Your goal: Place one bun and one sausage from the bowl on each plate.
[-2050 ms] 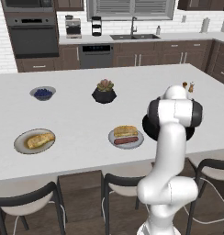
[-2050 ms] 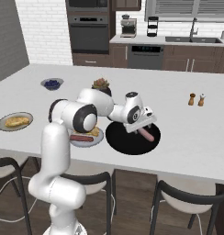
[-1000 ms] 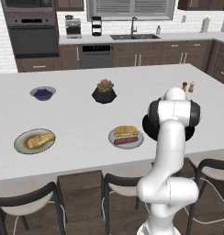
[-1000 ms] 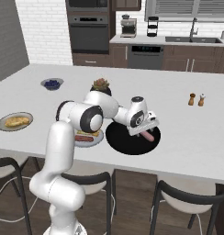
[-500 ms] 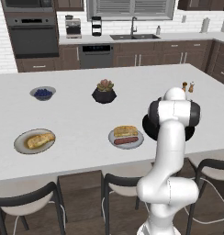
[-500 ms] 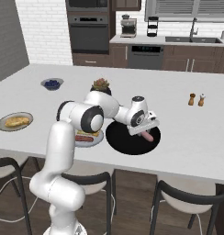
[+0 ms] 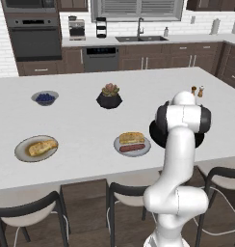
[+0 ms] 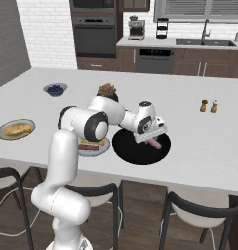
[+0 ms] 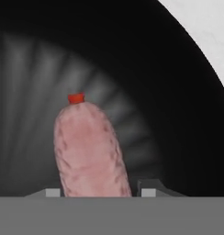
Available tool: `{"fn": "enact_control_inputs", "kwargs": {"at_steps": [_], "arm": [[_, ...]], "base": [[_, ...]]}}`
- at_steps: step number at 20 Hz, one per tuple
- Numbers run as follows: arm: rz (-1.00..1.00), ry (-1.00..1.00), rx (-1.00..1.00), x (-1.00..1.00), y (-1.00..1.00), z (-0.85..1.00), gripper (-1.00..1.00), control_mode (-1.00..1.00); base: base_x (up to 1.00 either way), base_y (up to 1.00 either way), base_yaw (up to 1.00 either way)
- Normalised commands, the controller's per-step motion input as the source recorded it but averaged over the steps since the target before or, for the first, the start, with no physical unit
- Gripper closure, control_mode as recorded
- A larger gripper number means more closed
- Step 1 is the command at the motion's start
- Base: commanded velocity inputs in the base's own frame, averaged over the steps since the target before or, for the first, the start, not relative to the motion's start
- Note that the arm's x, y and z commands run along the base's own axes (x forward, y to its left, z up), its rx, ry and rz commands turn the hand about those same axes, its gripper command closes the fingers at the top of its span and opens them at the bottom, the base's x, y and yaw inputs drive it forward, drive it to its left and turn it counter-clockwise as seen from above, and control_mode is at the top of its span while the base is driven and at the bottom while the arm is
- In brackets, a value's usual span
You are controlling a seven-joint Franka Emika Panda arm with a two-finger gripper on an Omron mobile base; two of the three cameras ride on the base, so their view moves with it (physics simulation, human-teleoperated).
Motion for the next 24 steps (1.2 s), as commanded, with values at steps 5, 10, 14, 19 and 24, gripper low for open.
{"fn": "enact_control_inputs", "kwargs": {"at_steps": [5, 10, 14, 19, 24], "arm": [[0.18, -0.15, 0.0, -0.29, 0.49, 0.38, 1.0, -1.0], [0.24, -0.16, 0.0, -0.13, 0.58, 0.44, 1.0, -1.0], [0.2, -0.03, 0.0, -0.15, 0.61, 0.51, 1.0, -1.0], [0.21, 0.0, -0.01, -0.19, 0.75, 0.54, 1.0, -1.0], [0.24, 0.0, -0.04, -0.01, 0.87, 0.62, 1.0, -1.0]], "base": [[0.0, 0.0, 0.0], [0.0, 0.0, 0.0], [0.0, 0.0, 0.0], [0.0, 0.0, 0.0], [0.0, 0.0, 0.0]]}}
